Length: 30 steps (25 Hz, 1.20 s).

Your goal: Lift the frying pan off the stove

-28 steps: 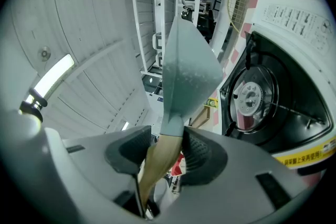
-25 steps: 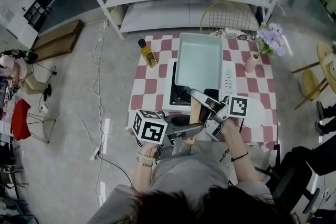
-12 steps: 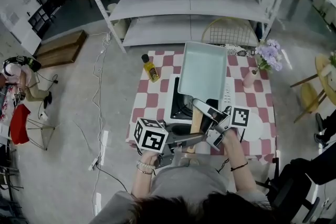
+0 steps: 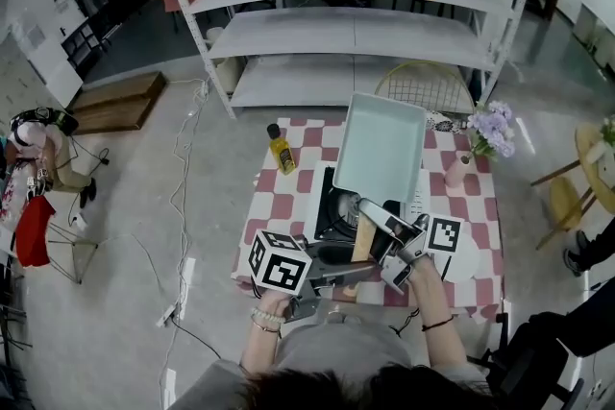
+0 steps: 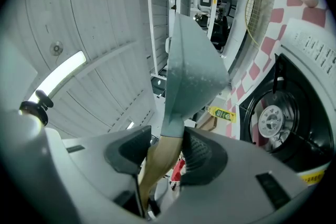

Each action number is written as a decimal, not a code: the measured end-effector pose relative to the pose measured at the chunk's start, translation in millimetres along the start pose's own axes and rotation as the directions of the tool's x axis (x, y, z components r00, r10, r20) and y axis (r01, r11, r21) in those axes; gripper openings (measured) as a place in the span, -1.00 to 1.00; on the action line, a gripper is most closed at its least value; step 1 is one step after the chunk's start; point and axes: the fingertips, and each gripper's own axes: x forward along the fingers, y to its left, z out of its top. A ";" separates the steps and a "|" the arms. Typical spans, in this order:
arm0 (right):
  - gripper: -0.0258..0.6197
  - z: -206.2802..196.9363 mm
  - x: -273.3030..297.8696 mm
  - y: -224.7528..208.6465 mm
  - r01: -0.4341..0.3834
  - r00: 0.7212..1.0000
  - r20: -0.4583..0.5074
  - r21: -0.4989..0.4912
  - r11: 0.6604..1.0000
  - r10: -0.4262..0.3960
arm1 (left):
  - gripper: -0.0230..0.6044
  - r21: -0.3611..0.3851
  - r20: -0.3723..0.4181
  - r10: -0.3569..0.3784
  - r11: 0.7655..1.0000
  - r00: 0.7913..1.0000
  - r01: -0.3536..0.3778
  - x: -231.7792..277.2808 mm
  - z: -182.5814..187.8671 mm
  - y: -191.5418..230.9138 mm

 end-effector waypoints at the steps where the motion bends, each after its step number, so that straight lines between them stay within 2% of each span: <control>1: -0.33 0.6 0.0 1.7 -0.002 1.000 0.001 -0.004 1.000 0.002 | -0.32 0.004 0.000 -0.002 1.000 1.000 0.002 -0.1 0.7 -1.1; 15: -0.33 14.9 -0.5 25.2 -0.036 0.999 0.026 -0.055 0.998 0.037 | -0.32 0.070 0.000 -0.023 0.997 1.000 0.023 0.9 15.7 -13.8; 30: -0.33 20.2 -1.6 35.6 -0.060 0.997 0.045 -0.073 0.996 0.063 | -0.32 0.098 -0.003 -0.030 0.995 1.000 0.030 -0.4 22.2 -21.3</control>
